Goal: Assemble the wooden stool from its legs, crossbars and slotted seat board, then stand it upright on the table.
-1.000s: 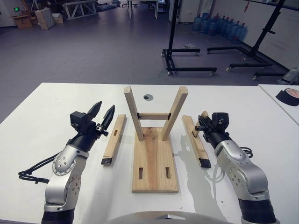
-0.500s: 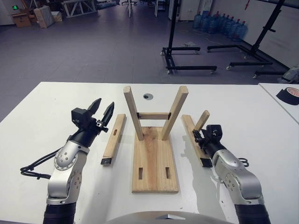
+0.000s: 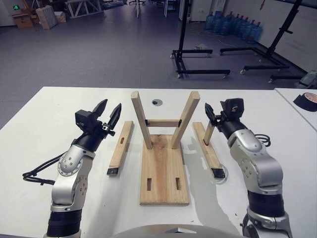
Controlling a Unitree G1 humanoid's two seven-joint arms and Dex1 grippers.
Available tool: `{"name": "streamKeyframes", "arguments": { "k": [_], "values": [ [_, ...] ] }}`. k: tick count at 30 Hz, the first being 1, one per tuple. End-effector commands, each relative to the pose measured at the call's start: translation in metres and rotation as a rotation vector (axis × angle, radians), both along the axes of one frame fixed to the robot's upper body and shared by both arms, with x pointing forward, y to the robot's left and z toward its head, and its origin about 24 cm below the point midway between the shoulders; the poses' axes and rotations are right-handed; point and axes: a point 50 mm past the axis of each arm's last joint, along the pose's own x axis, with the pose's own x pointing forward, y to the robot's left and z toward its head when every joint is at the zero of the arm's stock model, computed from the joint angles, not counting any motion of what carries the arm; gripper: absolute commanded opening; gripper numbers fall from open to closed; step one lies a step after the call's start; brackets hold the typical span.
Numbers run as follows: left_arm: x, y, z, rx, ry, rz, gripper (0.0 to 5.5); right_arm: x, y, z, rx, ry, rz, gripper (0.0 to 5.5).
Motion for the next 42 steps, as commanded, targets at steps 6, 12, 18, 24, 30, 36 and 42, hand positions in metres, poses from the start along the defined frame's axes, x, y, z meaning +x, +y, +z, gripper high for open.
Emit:
{"name": "streamKeyframes", "arguments": {
  "k": [6,12,18,24,30,36,42],
  "values": [
    [0.004,-0.001,0.000,0.011,-0.001,0.002,2.62,0.033,0.007,0.031,-0.080,-0.071,0.022,2.93],
    [0.009,-0.005,-0.003,0.018,0.010,-0.027,2.62,-0.010,-0.021,-0.158,-0.111,0.624,-0.054,2.93],
    [0.012,0.000,-0.002,0.019,0.006,-0.019,2.62,0.015,-0.012,-0.116,-0.043,0.401,-0.051,2.93],
    [0.009,0.001,-0.004,0.028,0.005,-0.013,2.62,0.031,-0.013,-0.015,0.057,0.036,-0.091,2.93],
    [0.007,0.005,-0.003,0.025,-0.007,0.016,2.62,0.029,-0.018,0.056,0.100,-0.178,-0.091,2.93],
    [0.001,0.007,-0.002,0.021,-0.009,0.032,2.62,0.010,-0.043,0.027,0.161,-0.102,-0.125,2.93],
    [-0.017,0.012,-0.003,-0.002,0.006,0.083,2.62,-0.060,-0.069,-0.062,0.161,0.200,-0.177,3.29]
  ]
}}
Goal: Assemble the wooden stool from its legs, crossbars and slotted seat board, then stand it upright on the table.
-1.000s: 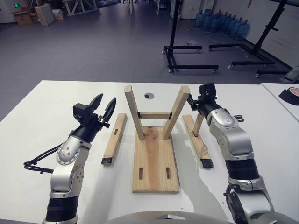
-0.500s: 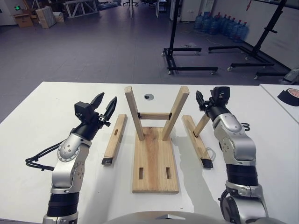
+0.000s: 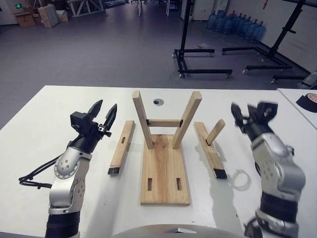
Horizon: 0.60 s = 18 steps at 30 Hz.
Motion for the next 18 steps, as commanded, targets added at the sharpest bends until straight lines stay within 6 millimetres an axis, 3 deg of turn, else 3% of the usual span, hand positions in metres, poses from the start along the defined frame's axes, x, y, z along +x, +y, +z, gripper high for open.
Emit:
{"name": "streamKeyframes", "arguments": {
  "k": [1,4,10,15,18],
  "values": [
    [-0.011,0.002,-0.003,-0.015,0.028,0.029,2.62,-0.032,0.004,-0.033,0.034,0.146,0.031,3.49],
    [-0.013,-0.002,-0.003,-0.023,0.038,0.028,2.62,-0.047,0.026,-0.056,0.019,0.333,0.152,4.01],
    [-0.012,-0.004,-0.004,-0.021,0.050,0.024,2.62,-0.039,0.042,-0.049,-0.002,0.349,0.214,4.96],
    [-0.007,-0.007,-0.004,-0.003,0.051,0.001,2.62,-0.033,0.059,-0.056,-0.017,0.426,0.246,5.01],
    [-0.005,-0.007,-0.004,-0.001,0.054,-0.006,2.62,-0.031,0.056,-0.070,-0.043,0.509,0.190,5.01]
  ]
}}
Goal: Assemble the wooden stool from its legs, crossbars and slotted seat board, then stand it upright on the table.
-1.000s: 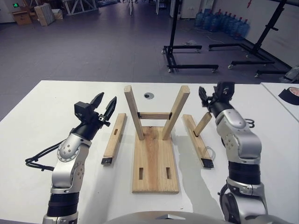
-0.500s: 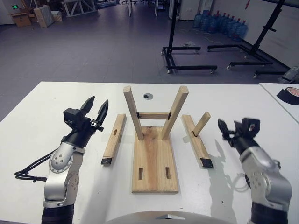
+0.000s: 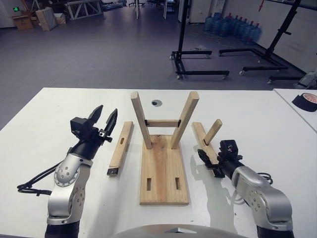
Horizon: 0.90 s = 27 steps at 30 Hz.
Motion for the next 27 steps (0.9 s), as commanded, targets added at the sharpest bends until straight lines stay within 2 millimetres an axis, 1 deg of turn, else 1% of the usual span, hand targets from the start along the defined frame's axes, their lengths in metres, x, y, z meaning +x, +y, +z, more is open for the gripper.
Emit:
{"name": "streamKeyframes", "arguments": {
  "k": [1,5,7,11,13,15,17,20,24,27],
  "values": [
    [0.004,-0.001,-0.001,0.017,0.015,-0.009,2.62,0.003,-0.003,-0.015,-0.066,0.092,-0.041,4.82],
    [0.007,-0.002,0.000,0.017,0.016,-0.015,2.62,-0.003,0.003,-0.026,-0.058,0.148,-0.018,4.21],
    [0.007,-0.002,0.000,0.017,0.014,-0.015,2.62,-0.004,0.005,-0.027,-0.015,0.163,-0.026,3.88],
    [0.008,-0.001,0.000,0.012,0.011,-0.006,2.62,-0.003,0.005,-0.029,-0.022,0.171,-0.010,3.14],
    [0.009,-0.002,-0.001,-0.005,0.019,-0.007,2.62,0.000,0.001,-0.031,-0.015,0.173,-0.015,2.73],
    [0.008,-0.005,-0.003,-0.021,0.044,-0.058,2.62,0.012,-0.003,-0.028,0.006,0.131,-0.005,2.27],
    [0.008,-0.008,-0.005,-0.020,0.064,-0.105,2.62,0.026,-0.008,-0.016,0.059,0.051,0.002,2.03],
    [0.009,-0.005,-0.008,-0.020,0.079,-0.126,2.62,0.046,-0.016,0.014,0.102,-0.094,0.000,2.03],
    [0.011,-0.003,-0.006,-0.028,0.075,-0.129,2.62,0.060,-0.024,0.048,0.149,-0.267,-0.027,2.03],
    [0.009,-0.002,0.005,-0.110,0.012,-0.147,2.62,0.068,-0.031,0.081,0.211,-0.476,0.001,2.03]
  ]
}}
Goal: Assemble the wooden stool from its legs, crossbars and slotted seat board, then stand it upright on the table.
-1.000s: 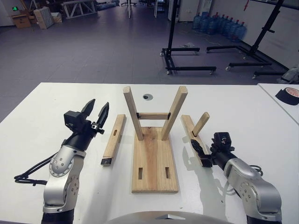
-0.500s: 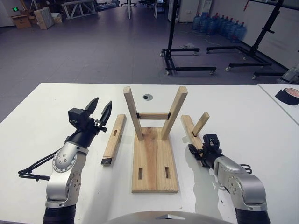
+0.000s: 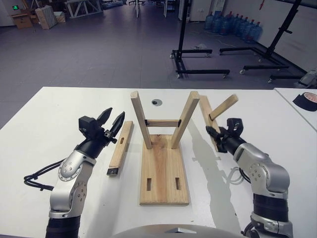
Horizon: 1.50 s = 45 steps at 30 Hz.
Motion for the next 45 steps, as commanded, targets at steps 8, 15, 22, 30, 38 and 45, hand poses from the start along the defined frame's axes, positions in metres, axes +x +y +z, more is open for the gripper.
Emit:
{"name": "streamKeyframes", "arguments": {
  "k": [8,15,22,30,38,45],
  "values": [
    [-0.030,-0.022,0.016,-0.430,0.084,-0.516,2.62,-0.050,0.016,0.132,0.545,-0.633,0.814,2.03],
    [-0.054,-0.033,0.025,-0.544,0.229,-0.879,2.62,-0.077,0.060,0.096,0.561,-0.340,1.142,2.03],
    [-0.054,-0.039,0.021,-0.474,0.292,-0.972,2.62,-0.085,0.081,0.063,0.622,-0.208,1.236,2.03],
    [-0.054,-0.041,0.025,-0.472,0.261,-1.016,3.35,-0.078,0.084,0.045,0.627,-0.172,1.231,2.03],
    [-0.044,-0.040,0.024,-0.498,0.293,-0.994,4.02,-0.078,0.087,0.027,0.523,-0.147,1.262,2.03],
    [-0.042,-0.037,0.025,-0.501,0.280,-0.981,3.85,-0.076,0.084,0.018,0.531,-0.150,1.251,2.03]
  ]
}}
